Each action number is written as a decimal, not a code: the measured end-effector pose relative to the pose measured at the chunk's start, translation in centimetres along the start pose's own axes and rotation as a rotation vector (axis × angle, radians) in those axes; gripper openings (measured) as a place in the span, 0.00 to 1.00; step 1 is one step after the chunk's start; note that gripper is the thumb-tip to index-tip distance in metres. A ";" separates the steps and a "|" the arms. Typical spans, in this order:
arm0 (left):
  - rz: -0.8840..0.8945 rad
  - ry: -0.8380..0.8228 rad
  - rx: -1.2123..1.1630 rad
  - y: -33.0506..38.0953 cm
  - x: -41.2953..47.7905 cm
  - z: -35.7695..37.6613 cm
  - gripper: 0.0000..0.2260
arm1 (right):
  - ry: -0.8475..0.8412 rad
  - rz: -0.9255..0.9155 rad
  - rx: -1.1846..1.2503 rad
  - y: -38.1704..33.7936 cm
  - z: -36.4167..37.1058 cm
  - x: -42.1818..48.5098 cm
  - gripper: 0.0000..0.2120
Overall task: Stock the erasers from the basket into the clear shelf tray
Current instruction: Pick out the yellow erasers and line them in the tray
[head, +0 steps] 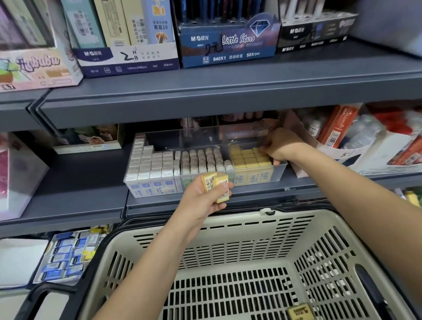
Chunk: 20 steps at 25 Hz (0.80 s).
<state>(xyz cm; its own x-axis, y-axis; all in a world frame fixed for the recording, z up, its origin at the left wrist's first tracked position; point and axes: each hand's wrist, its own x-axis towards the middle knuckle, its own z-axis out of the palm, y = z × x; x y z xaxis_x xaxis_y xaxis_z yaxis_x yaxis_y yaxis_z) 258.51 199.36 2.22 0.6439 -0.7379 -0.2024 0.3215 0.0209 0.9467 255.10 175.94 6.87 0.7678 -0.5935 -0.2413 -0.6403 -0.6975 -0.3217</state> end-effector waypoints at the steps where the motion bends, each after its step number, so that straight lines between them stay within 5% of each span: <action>1: -0.003 0.004 0.000 0.0 0.0 0.0 0.09 | -0.013 -0.021 -0.016 0.1 0.0 0.0 0.15; 9: -0.019 0.009 -0.011 0.0 0.1 0.0 0.09 | 0.092 -0.160 -0.040 -0.1 -0.4 -0.3 0.03; 20: -0.023 0.017 -0.014 0.1 0.2 0.0 0.10 | 0.036 -0.244 -0.097 0.7 0.0 0.2 0.08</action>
<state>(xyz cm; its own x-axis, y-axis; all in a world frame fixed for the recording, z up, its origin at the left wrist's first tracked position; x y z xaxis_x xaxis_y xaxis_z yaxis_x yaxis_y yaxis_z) 258.62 199.24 2.25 0.6477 -0.7270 -0.2279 0.3460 0.0141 0.9381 254.80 175.29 6.57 0.8995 -0.4156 -0.1346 -0.4368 -0.8561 -0.2763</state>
